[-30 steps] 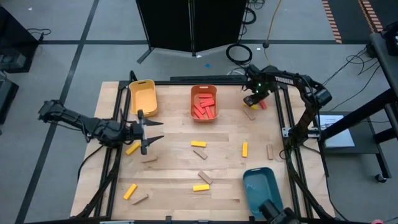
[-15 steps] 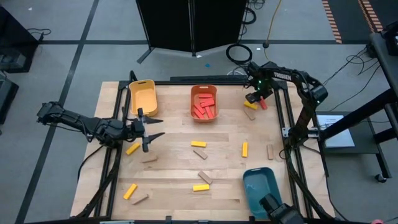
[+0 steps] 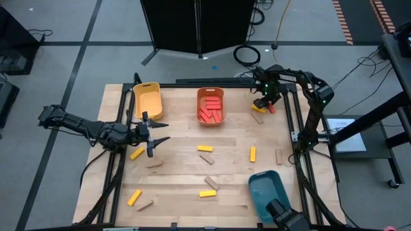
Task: Sort blocks
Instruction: Put the orange block into the orange bin, then put the yellow block into the yellow bin
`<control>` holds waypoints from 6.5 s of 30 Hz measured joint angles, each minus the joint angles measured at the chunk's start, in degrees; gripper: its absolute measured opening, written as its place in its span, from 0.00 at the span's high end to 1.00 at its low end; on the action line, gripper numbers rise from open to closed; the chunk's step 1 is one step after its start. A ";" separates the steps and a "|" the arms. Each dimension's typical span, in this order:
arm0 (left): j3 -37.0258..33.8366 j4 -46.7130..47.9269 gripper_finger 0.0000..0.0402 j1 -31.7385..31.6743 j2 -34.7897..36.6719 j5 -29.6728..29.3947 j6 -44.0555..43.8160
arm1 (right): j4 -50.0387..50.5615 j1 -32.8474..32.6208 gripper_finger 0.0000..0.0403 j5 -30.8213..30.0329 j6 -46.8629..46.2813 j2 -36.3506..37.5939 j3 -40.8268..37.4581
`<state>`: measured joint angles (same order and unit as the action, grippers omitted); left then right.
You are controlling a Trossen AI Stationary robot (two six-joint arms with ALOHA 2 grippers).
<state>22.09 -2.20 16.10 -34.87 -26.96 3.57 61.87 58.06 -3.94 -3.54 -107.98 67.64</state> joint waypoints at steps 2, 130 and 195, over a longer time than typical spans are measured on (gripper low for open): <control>0.00 0.00 0.39 0.00 0.00 0.00 0.25 | 0.62 0.00 0.59 0.01 -0.03 0.00 0.71; -0.04 5.84 0.39 0.00 0.02 -3.30 -0.26 | -46.43 -33.16 0.64 14.53 -0.47 5.14 6.97; -0.04 -9.40 0.39 -25.44 -6.07 11.31 -15.69 | -8.52 -88.43 0.67 -16.73 -47.92 68.08 -40.09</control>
<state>22.04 -11.59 -9.34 -40.94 -15.65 -12.12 53.36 -30.37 -20.67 -51.46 -39.90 27.55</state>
